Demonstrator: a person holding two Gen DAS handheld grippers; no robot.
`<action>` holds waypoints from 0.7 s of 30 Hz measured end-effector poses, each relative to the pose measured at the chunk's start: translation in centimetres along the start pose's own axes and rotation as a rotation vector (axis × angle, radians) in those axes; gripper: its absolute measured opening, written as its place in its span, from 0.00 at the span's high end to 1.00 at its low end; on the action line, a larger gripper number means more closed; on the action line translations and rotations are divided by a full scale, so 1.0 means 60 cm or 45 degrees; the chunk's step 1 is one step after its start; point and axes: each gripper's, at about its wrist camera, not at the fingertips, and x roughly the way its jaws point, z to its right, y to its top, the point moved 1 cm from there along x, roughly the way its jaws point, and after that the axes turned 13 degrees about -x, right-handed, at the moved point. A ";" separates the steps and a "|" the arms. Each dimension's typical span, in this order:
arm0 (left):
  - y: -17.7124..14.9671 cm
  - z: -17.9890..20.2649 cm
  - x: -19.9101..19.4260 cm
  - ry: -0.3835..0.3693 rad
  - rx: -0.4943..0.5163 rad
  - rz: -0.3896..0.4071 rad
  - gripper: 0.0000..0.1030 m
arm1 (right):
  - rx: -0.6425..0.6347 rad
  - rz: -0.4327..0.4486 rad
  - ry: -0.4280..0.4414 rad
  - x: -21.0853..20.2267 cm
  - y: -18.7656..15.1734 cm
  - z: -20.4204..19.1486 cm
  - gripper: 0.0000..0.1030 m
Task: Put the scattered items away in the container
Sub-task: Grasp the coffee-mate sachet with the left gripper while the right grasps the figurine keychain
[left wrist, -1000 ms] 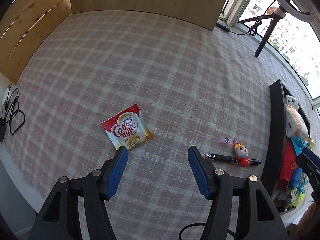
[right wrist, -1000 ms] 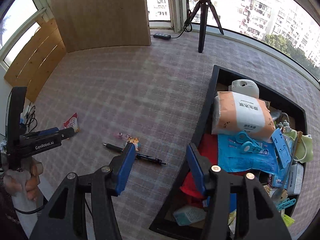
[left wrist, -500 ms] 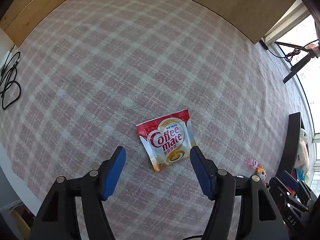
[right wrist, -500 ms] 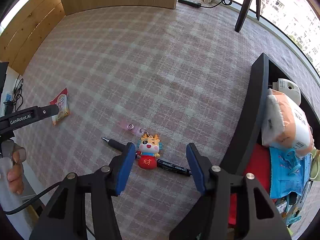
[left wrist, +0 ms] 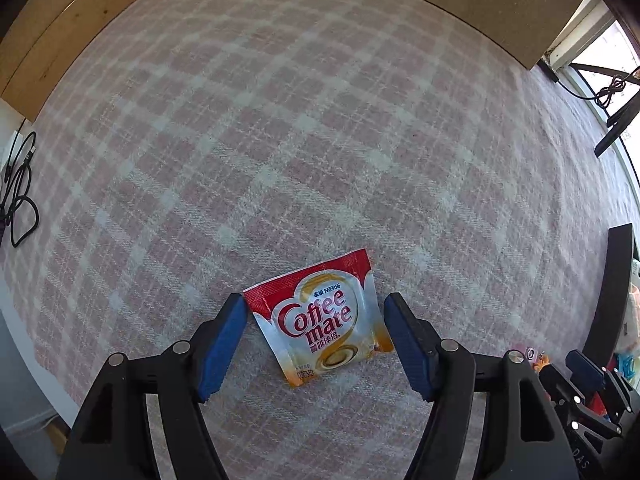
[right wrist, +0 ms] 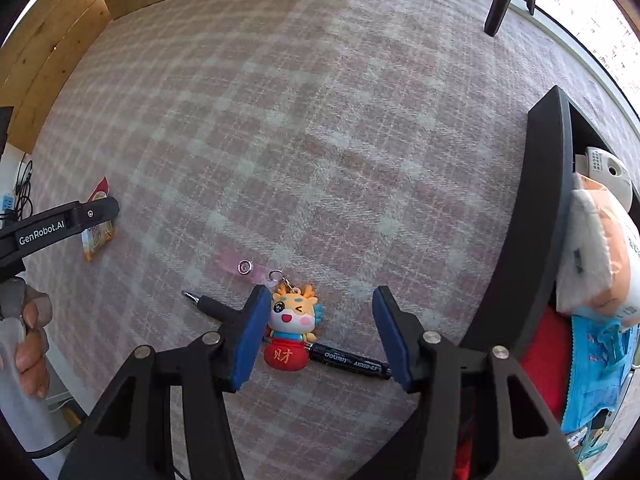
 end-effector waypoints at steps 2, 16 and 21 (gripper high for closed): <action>-0.005 0.009 0.001 0.015 0.020 0.022 0.32 | -0.005 -0.006 -0.002 0.002 0.001 0.001 0.49; -0.063 -0.064 -0.029 -0.021 0.103 0.064 0.58 | 0.017 0.004 0.043 0.004 -0.031 -0.013 0.76; -0.081 -0.182 -0.063 -0.052 0.085 0.065 0.68 | 0.054 0.053 0.040 -0.007 -0.042 0.012 0.76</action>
